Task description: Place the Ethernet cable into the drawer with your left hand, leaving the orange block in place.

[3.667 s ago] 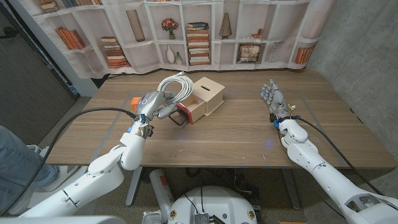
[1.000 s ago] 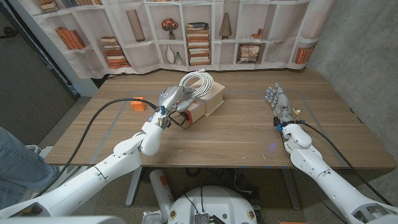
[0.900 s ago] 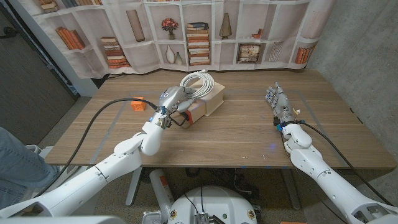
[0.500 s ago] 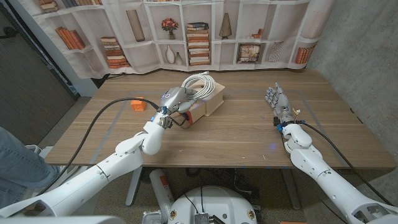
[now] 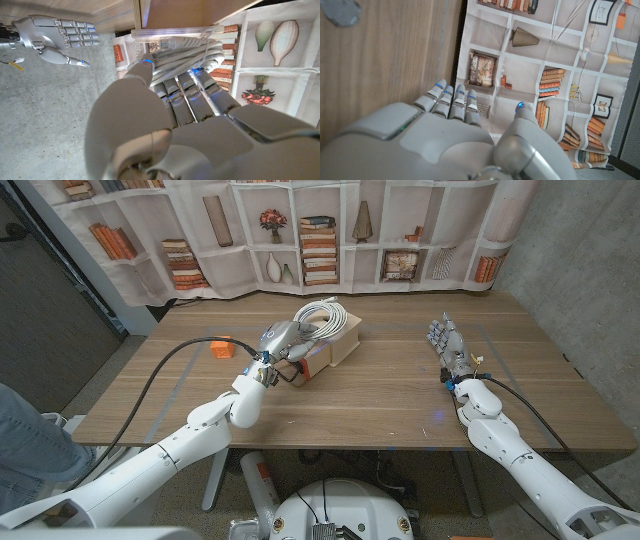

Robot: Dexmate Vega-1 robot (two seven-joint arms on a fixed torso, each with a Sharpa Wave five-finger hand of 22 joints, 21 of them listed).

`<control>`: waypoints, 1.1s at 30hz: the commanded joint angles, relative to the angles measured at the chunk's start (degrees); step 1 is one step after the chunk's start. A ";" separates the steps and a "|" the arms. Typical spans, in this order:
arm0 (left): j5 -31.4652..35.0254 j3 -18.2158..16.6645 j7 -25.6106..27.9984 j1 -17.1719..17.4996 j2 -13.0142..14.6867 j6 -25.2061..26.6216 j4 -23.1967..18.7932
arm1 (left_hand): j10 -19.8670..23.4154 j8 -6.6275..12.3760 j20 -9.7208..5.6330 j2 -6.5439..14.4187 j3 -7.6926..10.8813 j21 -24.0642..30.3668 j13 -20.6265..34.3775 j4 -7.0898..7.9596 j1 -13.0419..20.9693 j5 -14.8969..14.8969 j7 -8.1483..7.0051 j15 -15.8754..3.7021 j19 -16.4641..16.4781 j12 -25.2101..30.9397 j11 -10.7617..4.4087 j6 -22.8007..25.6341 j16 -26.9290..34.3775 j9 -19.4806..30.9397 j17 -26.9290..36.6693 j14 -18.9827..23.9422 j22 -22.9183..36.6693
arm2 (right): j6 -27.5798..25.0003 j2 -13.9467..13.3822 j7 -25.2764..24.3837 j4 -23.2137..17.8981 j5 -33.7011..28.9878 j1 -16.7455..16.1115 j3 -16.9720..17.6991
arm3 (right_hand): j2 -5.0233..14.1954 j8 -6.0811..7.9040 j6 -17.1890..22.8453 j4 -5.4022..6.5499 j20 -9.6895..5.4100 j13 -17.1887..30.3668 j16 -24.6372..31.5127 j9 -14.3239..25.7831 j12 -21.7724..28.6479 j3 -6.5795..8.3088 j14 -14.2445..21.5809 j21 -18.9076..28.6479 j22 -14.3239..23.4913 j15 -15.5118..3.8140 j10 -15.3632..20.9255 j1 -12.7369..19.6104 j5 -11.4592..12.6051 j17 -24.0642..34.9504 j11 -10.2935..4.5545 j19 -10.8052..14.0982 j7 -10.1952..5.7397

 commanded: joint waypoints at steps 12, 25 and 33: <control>-1.33 -0.30 -0.58 0.95 0.63 -0.55 -0.41 | -0.83 -0.43 -1.82 -2.85 -2.29 -0.43 -0.05 1.47 -4.19 0.56 -1.50 -4.32 -1.01 0.22 0.35 0.90 0.68 -0.01 0.26 -1.47 0.34 | 0.00 -0.10 0.17 -0.12 0.27 -0.22 0.23 | 0.42 -0.19 0.59 0.06 -1.68 0.27 -0.02 0.18 0.05 -0.37 0.58 0.02 0.16 0.09 0.50 0.07 0.00 0.30 -0.05 0.64 0.05; -2.74 -1.20 -0.27 2.06 1.11 -1.10 -0.92 | -3.14 -1.74 -0.04 -4.50 -4.77 -1.40 -0.01 4.11 -9.93 1.52 -0.80 -2.32 -2.84 -0.07 1.19 -1.04 0.41 -0.16 0.54 -4.43 0.41 | -0.14 -0.09 0.22 -0.24 0.27 -0.34 0.10 | 0.50 -0.15 0.71 0.05 -1.55 0.27 0.03 0.18 0.14 -0.37 0.79 0.04 0.16 0.14 0.77 0.13 0.00 0.30 0.03 0.78 -0.08; -3.73 -1.61 -0.58 2.43 1.27 -1.47 -0.98 | -8.33 -3.42 2.47 -5.26 -6.97 -3.28 0.07 7.10 -15.69 2.99 -0.04 -0.18 -6.45 -0.40 3.01 -5.32 -0.16 -0.06 0.66 -10.79 0.49 | -0.20 0.02 0.35 -0.11 0.18 -0.23 -0.11 | 0.56 -0.11 0.83 0.04 -1.57 0.27 0.05 0.18 0.18 -0.35 0.91 0.08 0.16 0.18 0.92 0.19 0.00 0.30 0.02 0.94 -0.18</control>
